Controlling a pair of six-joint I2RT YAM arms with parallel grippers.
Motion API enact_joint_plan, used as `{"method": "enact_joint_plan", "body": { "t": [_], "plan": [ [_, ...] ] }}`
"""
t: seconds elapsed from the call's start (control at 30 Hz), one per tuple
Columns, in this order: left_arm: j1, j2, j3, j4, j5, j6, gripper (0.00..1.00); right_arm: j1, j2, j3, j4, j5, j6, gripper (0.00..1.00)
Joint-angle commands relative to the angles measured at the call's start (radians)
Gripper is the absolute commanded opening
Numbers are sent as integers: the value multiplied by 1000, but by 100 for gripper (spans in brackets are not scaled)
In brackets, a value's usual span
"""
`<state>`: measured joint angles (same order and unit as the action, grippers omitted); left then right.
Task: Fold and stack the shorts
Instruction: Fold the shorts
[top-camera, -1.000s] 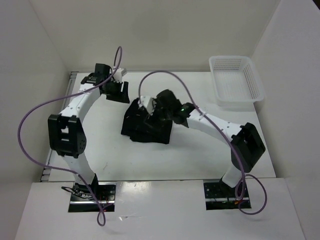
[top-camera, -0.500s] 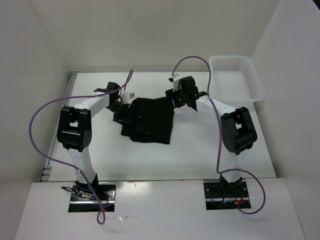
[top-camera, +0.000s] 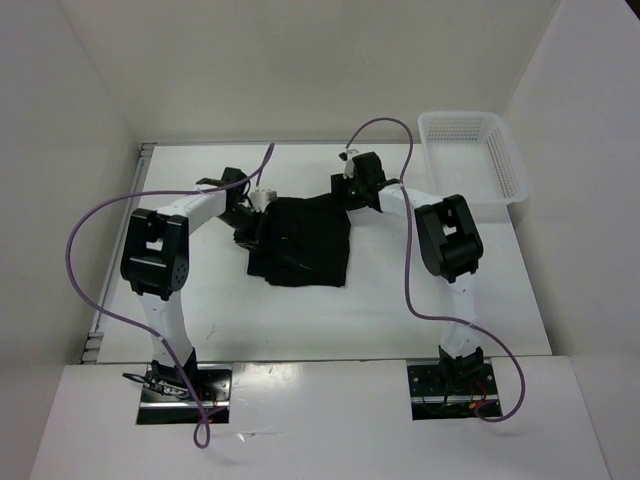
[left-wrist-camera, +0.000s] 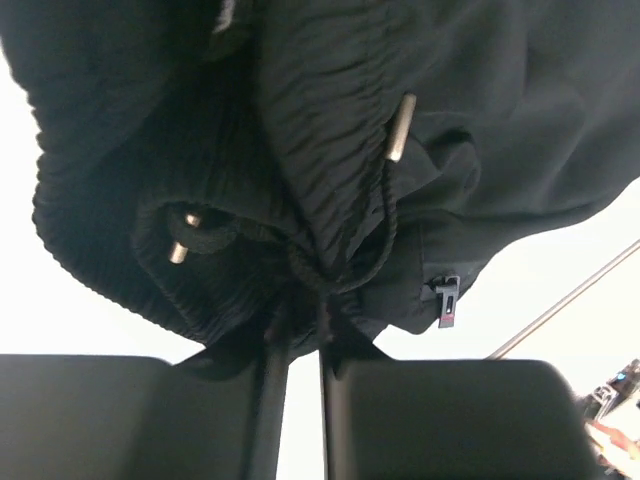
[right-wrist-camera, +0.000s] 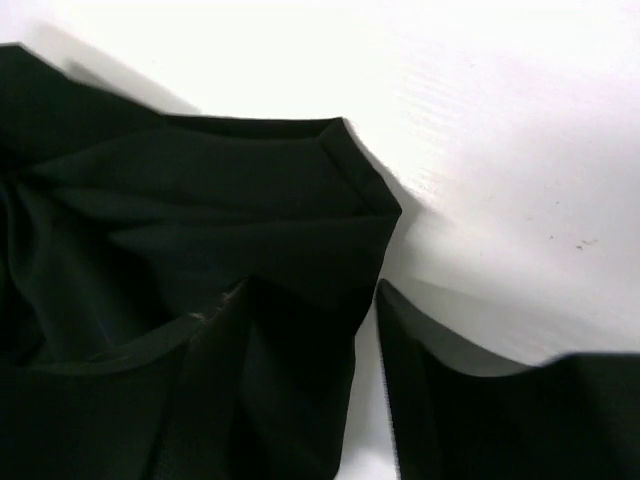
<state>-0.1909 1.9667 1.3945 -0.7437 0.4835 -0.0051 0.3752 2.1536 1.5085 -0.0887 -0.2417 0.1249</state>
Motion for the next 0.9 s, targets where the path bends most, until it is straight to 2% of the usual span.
{"method": "enact_joint_plan", "body": {
  "t": [0.0, 0.07, 0.1, 0.17, 0.23, 0.43, 0.53, 0.57, 0.6, 0.63, 0.67, 0.7, 0.73, 0.8, 0.87],
  "plan": [
    [-1, 20, 14, -32, 40, 5, 17, 4, 37, 84, 54, 4, 96, 55],
    [-1, 20, 5, -33, 50, 5, 8, 4, 51, 96, 53, 63, 174, 36],
    [-1, 20, -6, -33, 50, 5, 6, 4, 60, 105, 43, 141, 209, 19],
    [-1, 20, -17, -42, 41, 5, 3, 4, 69, 128, 32, 195, 257, 8],
    [-1, 6, -17, -75, 20, 5, 0, 4, 69, 160, 21, 228, 314, 0],
    [24, -72, 5, -167, -54, 5, 0, 4, 78, 226, 0, 228, 395, 0],
    [24, -86, -32, -167, -54, 5, 2, 4, 78, 236, 0, 228, 395, 0],
    [24, -86, -41, -167, -54, 5, 5, 4, 78, 226, 0, 228, 377, 2],
    [15, -86, -54, -158, -54, 5, 18, 4, 78, 226, 0, 228, 357, 7],
    [15, -75, -54, -148, -54, 5, 26, 4, 78, 217, 9, 228, 357, 14],
    [15, -75, -54, -148, -31, 5, 32, 4, 78, 217, 18, 217, 346, 30],
    [15, -66, -45, -148, -31, 5, 42, 4, 78, 208, 18, 208, 332, 42],
    [15, -66, -45, -138, -20, 5, 47, 4, 68, 208, 30, 208, 296, 55],
    [25, -66, -16, -138, -20, 5, 54, 4, 52, 208, 40, 176, 253, 73],
    [34, -87, 47, -138, -32, 5, 59, 4, 13, 217, 40, 148, 178, 76]
  ]
}}
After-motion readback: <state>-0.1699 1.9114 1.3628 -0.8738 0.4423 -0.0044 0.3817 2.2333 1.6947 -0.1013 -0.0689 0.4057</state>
